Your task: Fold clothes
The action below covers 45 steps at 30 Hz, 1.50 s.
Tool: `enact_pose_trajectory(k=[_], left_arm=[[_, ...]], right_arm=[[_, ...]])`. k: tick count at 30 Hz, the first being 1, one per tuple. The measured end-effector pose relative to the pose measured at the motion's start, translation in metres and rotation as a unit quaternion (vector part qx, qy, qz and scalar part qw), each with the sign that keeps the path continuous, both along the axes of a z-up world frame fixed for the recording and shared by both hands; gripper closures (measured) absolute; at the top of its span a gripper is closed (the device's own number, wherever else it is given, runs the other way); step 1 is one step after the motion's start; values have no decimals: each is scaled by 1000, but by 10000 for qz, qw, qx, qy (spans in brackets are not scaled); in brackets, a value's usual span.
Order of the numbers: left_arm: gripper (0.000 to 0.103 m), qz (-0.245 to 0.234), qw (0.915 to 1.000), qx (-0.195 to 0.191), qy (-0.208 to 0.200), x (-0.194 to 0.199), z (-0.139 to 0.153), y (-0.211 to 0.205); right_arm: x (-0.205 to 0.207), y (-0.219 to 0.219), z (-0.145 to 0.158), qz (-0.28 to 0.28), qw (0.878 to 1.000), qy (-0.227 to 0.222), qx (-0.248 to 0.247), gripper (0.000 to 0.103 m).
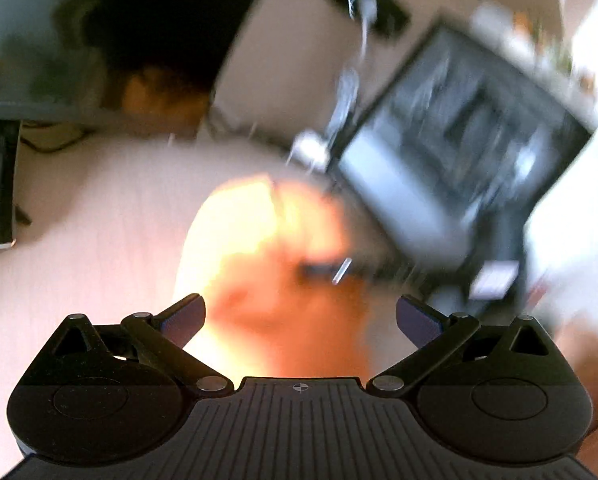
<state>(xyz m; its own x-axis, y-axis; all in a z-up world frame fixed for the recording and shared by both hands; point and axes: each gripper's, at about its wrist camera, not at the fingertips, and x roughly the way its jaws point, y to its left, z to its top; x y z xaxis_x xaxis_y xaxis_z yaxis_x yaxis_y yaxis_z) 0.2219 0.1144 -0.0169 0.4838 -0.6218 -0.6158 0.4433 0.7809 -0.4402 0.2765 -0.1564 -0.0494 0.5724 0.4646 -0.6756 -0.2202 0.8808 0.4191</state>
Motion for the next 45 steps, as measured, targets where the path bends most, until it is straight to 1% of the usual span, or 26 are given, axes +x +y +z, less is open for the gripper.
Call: enact_pose_trajectory(k=[2,4,5,8,11,12,13,14,15,18,19,21,24,27,29,30,32,34,36,38,39,40,41,42,43,45], left_arm=[[0,-41,9977,666,115,-5,-14,-21],[0,-64,9936,1103,228,-9,-27,-37],[0,-79,9916,1275,184,-12,-31,-45],[0,-102,9862,1651,-32,-20,-36,-64],[0,-70,9818,1892,-132,-25,-39,-73],[0,-52,9811,1929,-123,-26,-40,-74],[0,-27,9806,1956,-109,-27,-41,-74],[0,16,9806,1960,-79,-26,-41,-74],[0,58,9805,1963,-50,-25,-41,-74],[0,163,9805,1959,44,-24,-41,-68],[0,162,9803,1966,74,-25,-42,-67],[0,158,9800,1981,132,-26,-44,-65],[0,80,9787,2045,157,-30,-45,-65],[0,43,9787,2052,109,-35,-35,-58],[0,55,9823,1871,-19,-40,-15,-48],[0,43,9851,1712,-117,-41,-3,-42],[0,8,9901,1345,-395,-43,23,-28],[0,-39,9919,1103,-628,-45,39,-20],[0,-84,9922,986,-760,-45,48,-17],[0,-96,9918,1150,-542,-34,33,-24],[0,-83,9905,1323,-379,-29,21,-31],[0,-74,9878,1531,-287,-27,11,-38],[0,-63,9851,1707,-216,-26,2,-45],[0,-46,9834,1802,-196,-26,-4,-49],[0,-29,9817,1898,-177,-25,-10,-52],[0,-16,9816,1908,-103,-27,-17,-56]], right_arm=[[2,-3,6,24,10000,-16,-67,39],[12,-1,13,112,9998,-135,-113,37],[18,1,16,157,9996,-207,-145,37],[33,4,26,128,9987,-396,-283,27],[52,11,28,-66,9989,-432,-166,26],[56,12,28,-71,9991,-420,-43,37],[59,13,28,-26,9991,-417,70,68],[59,14,30,32,9990,-415,148,80],[55,13,34,96,9988,-443,168,84],[32,8,46,334,9972,-669,53,85],[23,5,43,342,9967,-711,-169,84],[11,1,24,257,9947,-648,-762,84],[2,-3,-22,36,9856,-359,-1654,84],[-8,-8,-40,-48,9840,-325,-1752,84],[-13,-8,-41,-53,9820,-431,-1839,80],[-13,-9,-40,-68,9811,-484,-1871,76],[-12,-12,-35,-131,9803,-582,-1882,73],[-12,-17,-22,-240,9791,-738,-1878,71],[-13,-24,-8,-357,9779,-921,-1842,63],[-20,-35,14,-487,9800,-1081,-1599,59],[-25,-40,25,-532,9822,-1123,-1411,54],[-31,-44,37,-464,9875,-1107,-1026,50],[-36,-47,48,-388,9912,-1088,-640,38],[-41,-48,54,-246,9936,-1065,-269,33],[-47,-47,56,-112,9946,-1031,15,33],[-55,-36,44,72,9961,-879,52,33]])
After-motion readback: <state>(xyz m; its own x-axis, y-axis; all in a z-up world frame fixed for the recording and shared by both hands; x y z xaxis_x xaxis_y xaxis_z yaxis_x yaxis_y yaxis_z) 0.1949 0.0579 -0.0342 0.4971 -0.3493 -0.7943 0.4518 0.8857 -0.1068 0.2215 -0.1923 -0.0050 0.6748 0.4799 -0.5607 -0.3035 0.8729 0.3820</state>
